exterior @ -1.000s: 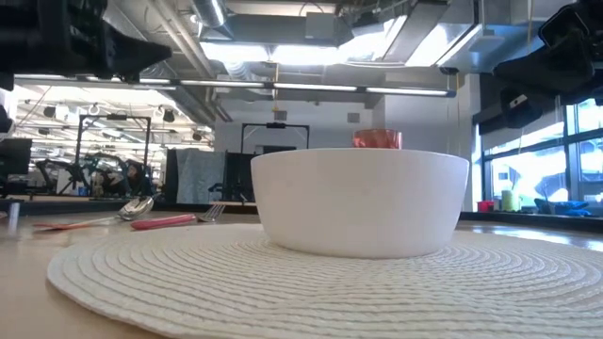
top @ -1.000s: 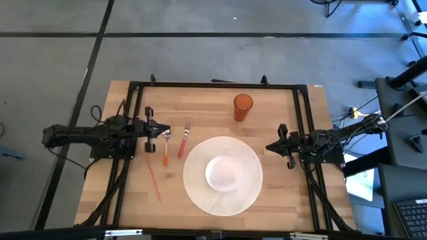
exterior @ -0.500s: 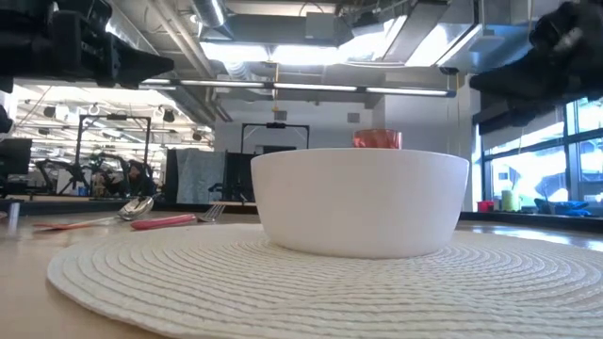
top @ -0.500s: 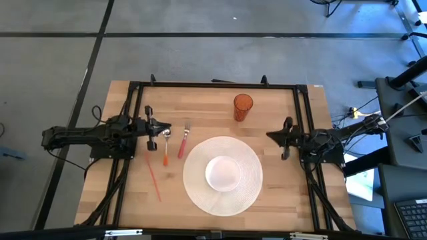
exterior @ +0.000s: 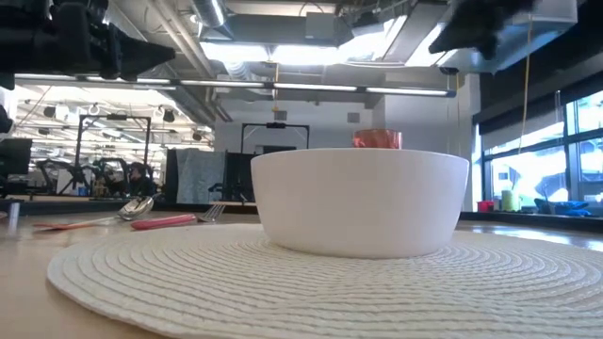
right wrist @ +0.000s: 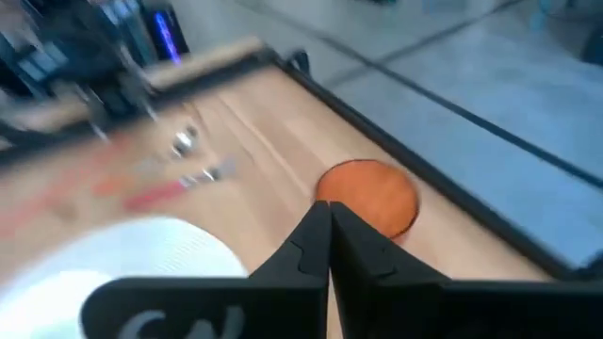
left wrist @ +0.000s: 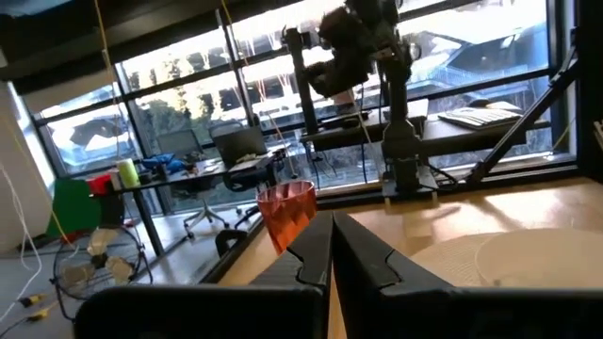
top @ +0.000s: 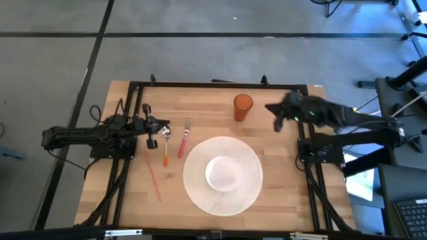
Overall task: Pick & Place Utensil
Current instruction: Put the orange cup on the white mat to the top right of the white bowl
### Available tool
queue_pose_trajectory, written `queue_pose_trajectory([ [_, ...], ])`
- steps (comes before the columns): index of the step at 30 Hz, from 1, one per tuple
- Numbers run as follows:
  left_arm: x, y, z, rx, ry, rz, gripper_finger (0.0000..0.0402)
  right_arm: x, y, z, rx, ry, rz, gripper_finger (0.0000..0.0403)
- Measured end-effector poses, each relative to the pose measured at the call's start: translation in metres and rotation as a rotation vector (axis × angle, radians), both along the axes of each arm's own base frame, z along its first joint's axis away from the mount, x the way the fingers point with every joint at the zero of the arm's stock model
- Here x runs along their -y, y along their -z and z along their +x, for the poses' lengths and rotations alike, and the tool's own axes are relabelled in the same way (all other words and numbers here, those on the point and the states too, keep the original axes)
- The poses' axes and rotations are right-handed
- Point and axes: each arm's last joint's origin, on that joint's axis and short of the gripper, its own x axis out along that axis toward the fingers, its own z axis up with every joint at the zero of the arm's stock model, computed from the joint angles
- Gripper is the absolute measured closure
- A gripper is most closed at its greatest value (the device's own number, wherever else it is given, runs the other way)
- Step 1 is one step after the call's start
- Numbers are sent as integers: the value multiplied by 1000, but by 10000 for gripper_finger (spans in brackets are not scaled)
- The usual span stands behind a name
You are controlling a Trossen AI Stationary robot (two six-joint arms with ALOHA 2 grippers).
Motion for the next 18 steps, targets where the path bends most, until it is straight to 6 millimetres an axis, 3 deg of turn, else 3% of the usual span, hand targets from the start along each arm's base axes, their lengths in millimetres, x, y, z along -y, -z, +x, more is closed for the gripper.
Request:
queue_pose_trajectory([
  [6, 0, -2, 0, 21, -5, 17, 394, 38, -17, 67, -421, -48, -4, 376],
  [10, 0, -3, 0, 21, -6, 18, 395, 50, -25, 107, -567, -189, 8, 339],
  [14, 0, -2, 0, 20, -6, 18, 399, 54, -21, 134, -704, -268, -3, 287],
  [18, 0, -2, 0, 19, -6, 18, 399, 57, -15, 144, -783, -312, -12, 222],
])
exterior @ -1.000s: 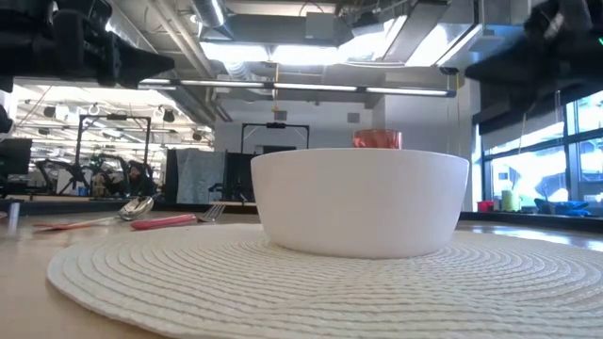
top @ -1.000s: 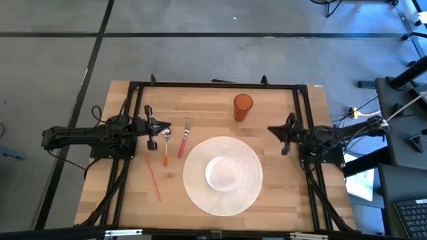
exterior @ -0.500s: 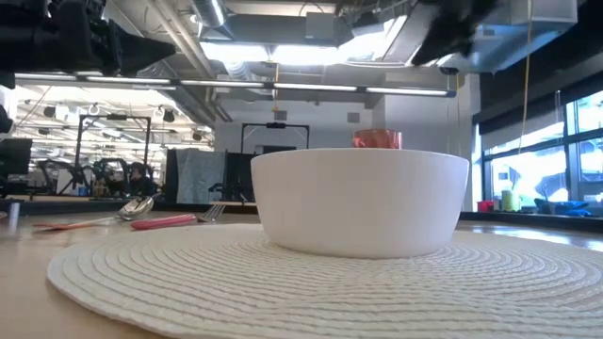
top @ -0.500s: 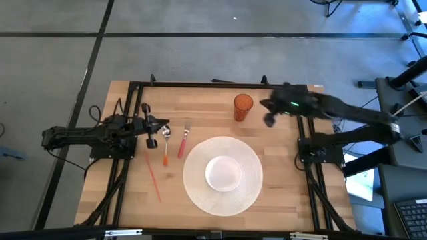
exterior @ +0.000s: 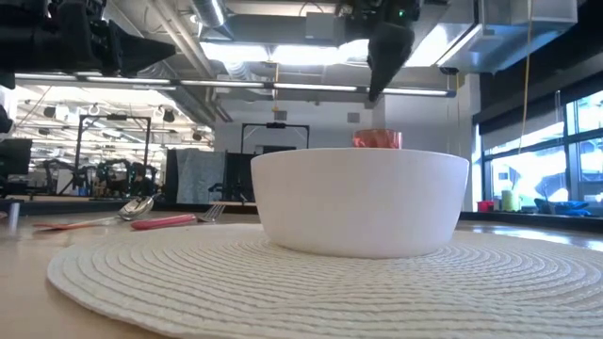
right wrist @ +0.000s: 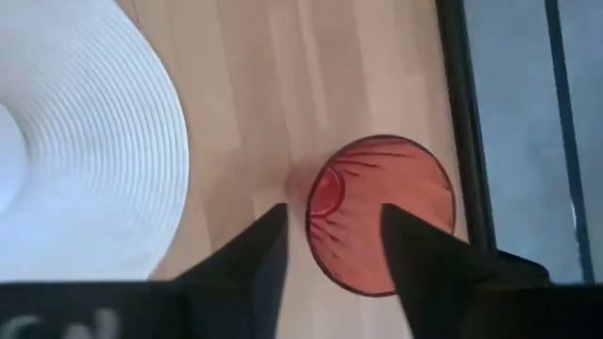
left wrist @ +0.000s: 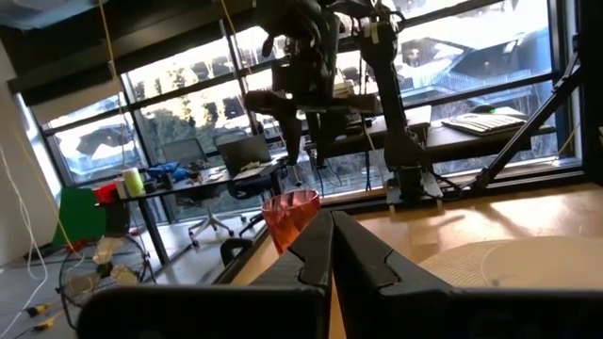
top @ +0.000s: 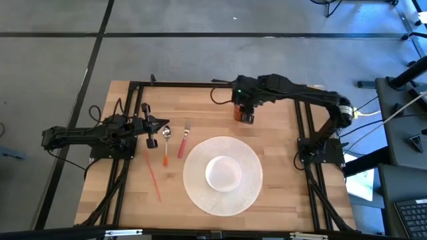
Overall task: Pick & Place Utensil
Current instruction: Put the orange cup on the white mat to the top right of the white bowl
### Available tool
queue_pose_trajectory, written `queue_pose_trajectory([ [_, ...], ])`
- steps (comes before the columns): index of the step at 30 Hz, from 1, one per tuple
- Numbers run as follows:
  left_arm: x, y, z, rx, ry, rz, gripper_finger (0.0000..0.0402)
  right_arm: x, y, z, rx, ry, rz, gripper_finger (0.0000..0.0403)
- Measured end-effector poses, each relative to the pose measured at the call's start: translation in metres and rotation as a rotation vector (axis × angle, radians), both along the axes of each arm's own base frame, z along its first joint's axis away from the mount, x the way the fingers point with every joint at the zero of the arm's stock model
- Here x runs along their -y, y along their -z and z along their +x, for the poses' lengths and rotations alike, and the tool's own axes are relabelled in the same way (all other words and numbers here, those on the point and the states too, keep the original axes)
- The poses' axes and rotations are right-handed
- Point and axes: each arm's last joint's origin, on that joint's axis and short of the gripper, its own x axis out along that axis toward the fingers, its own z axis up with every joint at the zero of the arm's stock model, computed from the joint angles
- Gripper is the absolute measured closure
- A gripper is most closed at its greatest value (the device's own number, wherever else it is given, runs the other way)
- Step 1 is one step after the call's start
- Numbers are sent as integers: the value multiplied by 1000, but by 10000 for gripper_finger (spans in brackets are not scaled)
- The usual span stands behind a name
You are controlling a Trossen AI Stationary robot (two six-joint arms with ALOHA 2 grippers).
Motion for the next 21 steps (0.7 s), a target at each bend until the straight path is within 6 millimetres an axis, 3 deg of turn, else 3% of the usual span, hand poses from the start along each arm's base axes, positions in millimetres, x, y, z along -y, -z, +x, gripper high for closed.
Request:
queue_pose_trajectory([
  [5, 0, 0, 0, -4, 0, -1, 395, 2, 15, 6, -85, -6, 25, 146],
  [9, 0, 0, 0, -5, 0, -1, 398, 1, 19, 8, -85, -28, 76, 111],
  [21, 0, 1, 0, -5, 0, -2, 394, 13, 37, 17, -141, 9, 66, 102],
])
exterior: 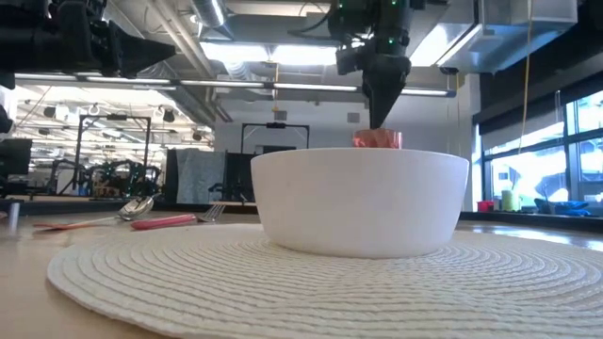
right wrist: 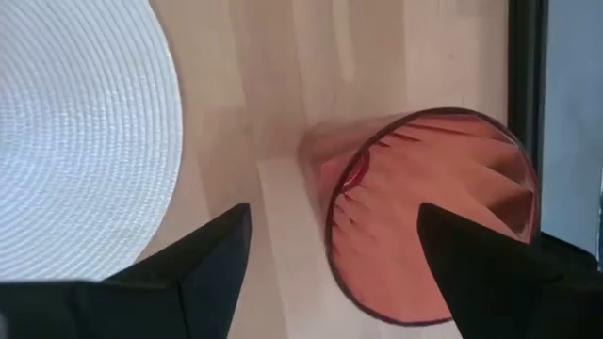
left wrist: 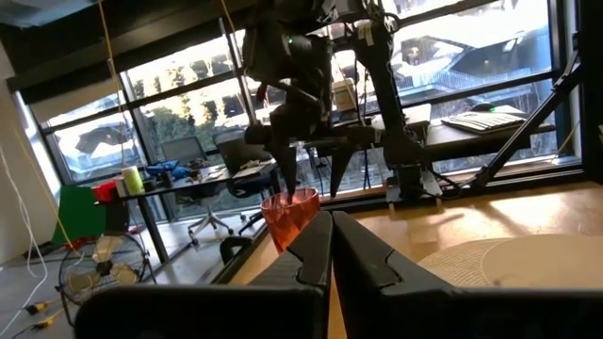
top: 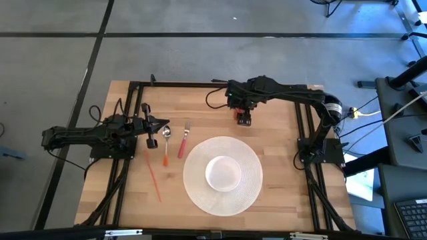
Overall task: Pick & Place Utensil
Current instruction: Put the orange cup on the white mat to the top right of the white bowl
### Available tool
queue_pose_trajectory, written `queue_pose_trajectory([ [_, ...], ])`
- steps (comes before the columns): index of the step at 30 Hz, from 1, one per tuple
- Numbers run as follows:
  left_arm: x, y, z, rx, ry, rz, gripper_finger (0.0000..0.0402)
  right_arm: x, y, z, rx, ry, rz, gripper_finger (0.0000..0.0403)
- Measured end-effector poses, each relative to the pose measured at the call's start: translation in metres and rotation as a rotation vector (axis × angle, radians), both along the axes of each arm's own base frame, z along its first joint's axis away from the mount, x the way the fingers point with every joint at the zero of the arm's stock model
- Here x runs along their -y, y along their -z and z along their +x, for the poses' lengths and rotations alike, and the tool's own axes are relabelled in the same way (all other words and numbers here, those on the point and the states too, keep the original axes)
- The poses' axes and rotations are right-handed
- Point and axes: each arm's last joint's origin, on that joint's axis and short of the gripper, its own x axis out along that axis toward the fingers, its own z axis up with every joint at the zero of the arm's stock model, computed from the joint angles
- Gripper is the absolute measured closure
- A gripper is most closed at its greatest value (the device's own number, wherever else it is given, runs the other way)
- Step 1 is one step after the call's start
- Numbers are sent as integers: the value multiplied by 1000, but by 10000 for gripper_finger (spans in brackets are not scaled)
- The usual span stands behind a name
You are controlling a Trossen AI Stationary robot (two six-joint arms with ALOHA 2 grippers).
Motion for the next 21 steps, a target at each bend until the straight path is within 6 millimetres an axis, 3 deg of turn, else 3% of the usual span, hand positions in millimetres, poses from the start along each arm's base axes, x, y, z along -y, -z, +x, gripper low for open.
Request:
queue_pose_trajectory([
  [12, 0, 0, 0, 0, 0, 0, 396, 12, 29, 11, -97, 24, 33, 117],
  [16, 0, 0, 0, 0, 0, 0, 394, 12, 36, 13, -133, 31, 46, 170],
  [21, 0, 0, 0, 0, -1, 0, 398, 13, 39, 14, -148, 20, 49, 277],
])
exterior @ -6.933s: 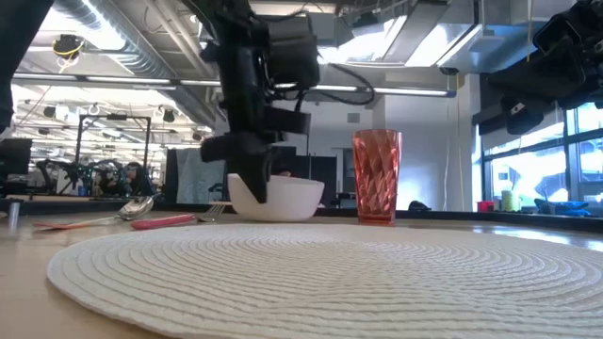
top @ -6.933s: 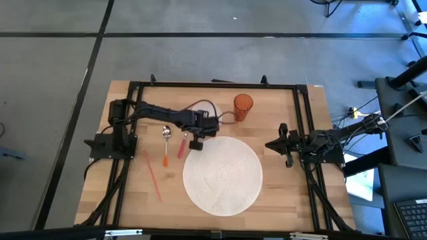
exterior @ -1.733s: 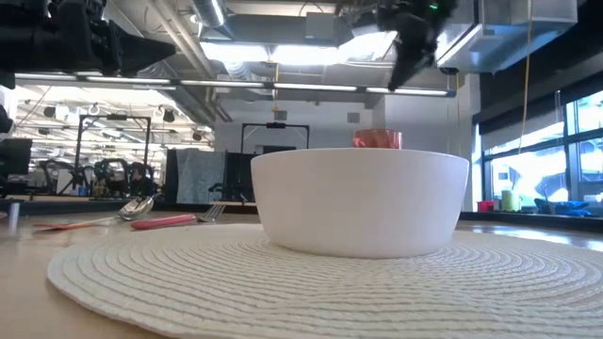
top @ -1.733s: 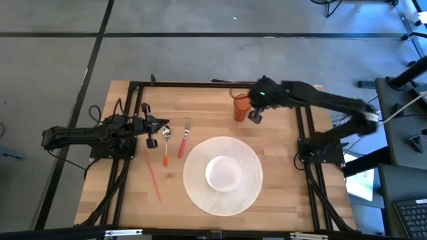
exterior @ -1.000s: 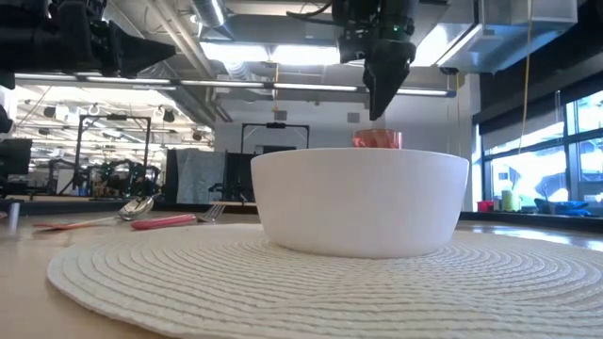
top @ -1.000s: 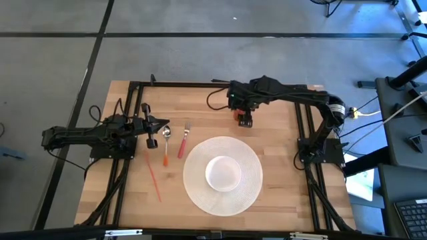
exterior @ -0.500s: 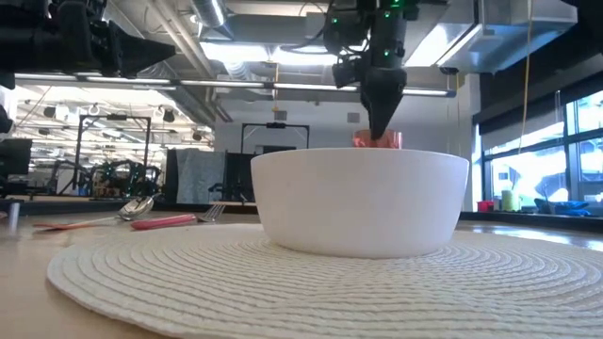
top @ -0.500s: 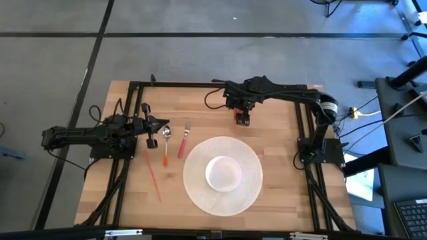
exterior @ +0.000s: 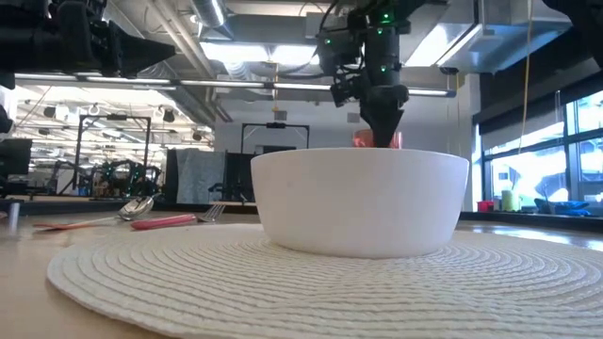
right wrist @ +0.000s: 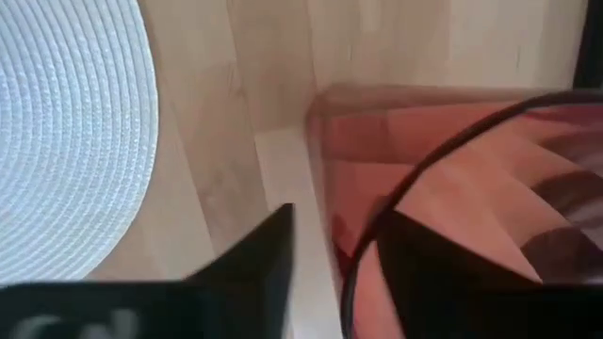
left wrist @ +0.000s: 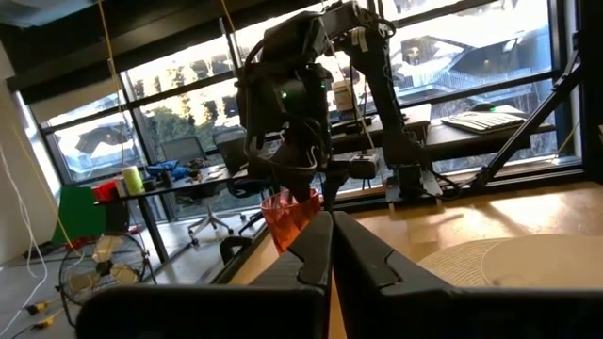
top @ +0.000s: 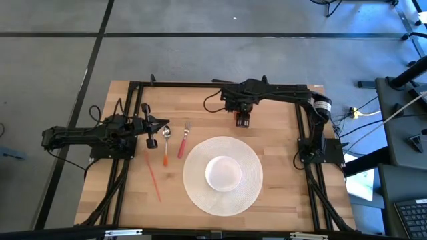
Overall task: Pick & Place Utensil
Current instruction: Put the orange cup on the white mat to the top right of the white bowl
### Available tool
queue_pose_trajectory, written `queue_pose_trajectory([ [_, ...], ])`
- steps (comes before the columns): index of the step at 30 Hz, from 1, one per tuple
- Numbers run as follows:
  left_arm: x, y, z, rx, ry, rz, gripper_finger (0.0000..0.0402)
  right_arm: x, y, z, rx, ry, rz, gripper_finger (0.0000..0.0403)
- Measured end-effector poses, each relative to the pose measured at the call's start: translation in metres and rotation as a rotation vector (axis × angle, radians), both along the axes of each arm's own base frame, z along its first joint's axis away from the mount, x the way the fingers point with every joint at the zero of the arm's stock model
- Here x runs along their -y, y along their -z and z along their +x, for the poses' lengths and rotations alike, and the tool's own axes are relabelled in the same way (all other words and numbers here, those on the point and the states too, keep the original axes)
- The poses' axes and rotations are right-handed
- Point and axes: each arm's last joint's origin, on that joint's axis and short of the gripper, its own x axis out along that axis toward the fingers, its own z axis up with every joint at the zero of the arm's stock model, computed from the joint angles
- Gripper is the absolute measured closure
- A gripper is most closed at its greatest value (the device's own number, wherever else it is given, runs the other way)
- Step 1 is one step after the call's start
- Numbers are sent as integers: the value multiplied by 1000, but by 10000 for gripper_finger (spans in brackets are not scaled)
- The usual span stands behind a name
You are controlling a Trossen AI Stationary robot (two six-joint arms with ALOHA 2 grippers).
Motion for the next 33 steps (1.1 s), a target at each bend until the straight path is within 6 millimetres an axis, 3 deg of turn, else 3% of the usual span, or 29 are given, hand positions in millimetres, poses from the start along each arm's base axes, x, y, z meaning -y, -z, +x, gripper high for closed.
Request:
queue_pose_trajectory([
  [5, 0, 0, 0, 0, 0, 0, 400, -1, 0, -2, -24, -10, 8, 387],
  [11, 0, 0, 0, 0, 0, -1, 395, -3, -1, -4, -37, -15, 12, 380],
  [15, 0, 0, 0, 0, 0, 0, 399, -16, -13, -11, -48, -39, 15, 393],
  [25, 0, 0, 0, 0, 0, -1, 394, -90, -60, -40, 0, -106, 14, 395],
  [33, 0, 0, 0, 4, 3, -17, 400, -153, -66, -48, 22, -195, 50, 392],
])
